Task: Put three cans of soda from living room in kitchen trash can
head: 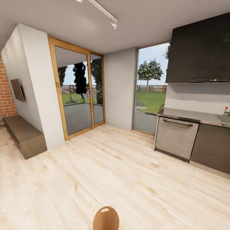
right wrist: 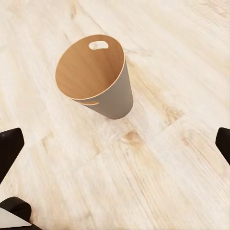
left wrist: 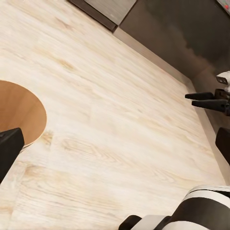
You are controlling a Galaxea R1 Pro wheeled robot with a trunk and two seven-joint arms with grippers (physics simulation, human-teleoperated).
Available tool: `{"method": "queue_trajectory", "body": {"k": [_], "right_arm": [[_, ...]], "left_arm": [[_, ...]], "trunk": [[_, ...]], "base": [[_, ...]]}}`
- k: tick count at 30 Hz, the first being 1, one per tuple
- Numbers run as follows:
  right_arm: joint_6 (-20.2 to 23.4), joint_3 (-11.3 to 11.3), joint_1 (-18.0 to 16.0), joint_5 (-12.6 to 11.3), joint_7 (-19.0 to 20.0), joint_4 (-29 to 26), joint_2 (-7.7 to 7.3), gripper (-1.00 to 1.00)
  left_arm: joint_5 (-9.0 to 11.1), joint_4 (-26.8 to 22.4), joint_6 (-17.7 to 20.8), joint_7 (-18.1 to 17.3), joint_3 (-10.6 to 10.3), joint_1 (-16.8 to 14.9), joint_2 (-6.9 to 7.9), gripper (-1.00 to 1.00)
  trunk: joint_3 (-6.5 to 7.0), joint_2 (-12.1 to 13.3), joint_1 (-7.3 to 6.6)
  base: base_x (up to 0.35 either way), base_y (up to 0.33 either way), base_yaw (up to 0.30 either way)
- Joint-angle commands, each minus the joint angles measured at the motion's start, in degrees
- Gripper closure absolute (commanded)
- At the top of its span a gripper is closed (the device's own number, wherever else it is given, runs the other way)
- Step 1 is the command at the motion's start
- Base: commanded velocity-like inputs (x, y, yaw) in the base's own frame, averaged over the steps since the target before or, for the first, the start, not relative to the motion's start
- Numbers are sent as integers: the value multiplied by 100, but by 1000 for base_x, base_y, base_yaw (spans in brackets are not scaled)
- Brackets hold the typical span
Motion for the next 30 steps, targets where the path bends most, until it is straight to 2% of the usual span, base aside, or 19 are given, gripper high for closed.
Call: {"method": "queue_trajectory", "body": {"k": [1, 12, 16, 17, 18, 22, 23, 25, 26, 30], "right_arm": [[0, 0, 0, 0, 0, 0, 0, -100], [2, 7, -2, -3, -23, -9, 9, -100], [21, 8, -54, -11, -213, -36, 27, -100], [32, 9, -158, -13, -456, -47, 53, -100], [36, 11, -221, -10, -601, -50, 86, -100], [57, 16, -483, -4, -1256, -47, 268, -100], [167, 26, -750, 0, -1859, -40, 448, -100], [342, 33, -985, 6, -2198, -16, 581, -100], [549, 41, -1367, 19, -2492, 196, 749, -100], [604, 48, -1650, 24, -2589, 608, 874, -100]], "left_arm": [[0, 0, 0, 0, 0, 0, 0, -100], [8, -51, -4, -62, 0, 0, 3, -100], [2, -57, -7, -496, 2, 0, 18, -100], [-5, -59, -11, -851, 4, 0, 58, -100], [-8, -59, -12, -1021, 5, 0, 87, -100], [-8, -66, -15, -1510, 7, 0, 246, -100], [-7, -70, -17, -1734, 13, 0, 389, -100], [-4, -98, -17, -1818, 15, 0, 483, -100], [-1, -237, -17, -1876, 36, 0, 664, -100], [5, -295, -12, -1895, 165, 0, 804, -100]], "trunk": [[0, 0, 0], [0, 0, 0], [0, 0, 0], [0, 0, 0], [0, 0, 0], [0, 0, 0], [0, 0, 0], [0, 0, 0], [0, 0, 0], [0, 0, 0]], "base": [[0, 0, 0], [0, 0, 0], [0, 0, 0], [0, 0, 0], [0, 0, 0], [0, 0, 0], [0, 0, 0], [0, 0, 0], [0, 0, 0], [0, 0, 0]]}}
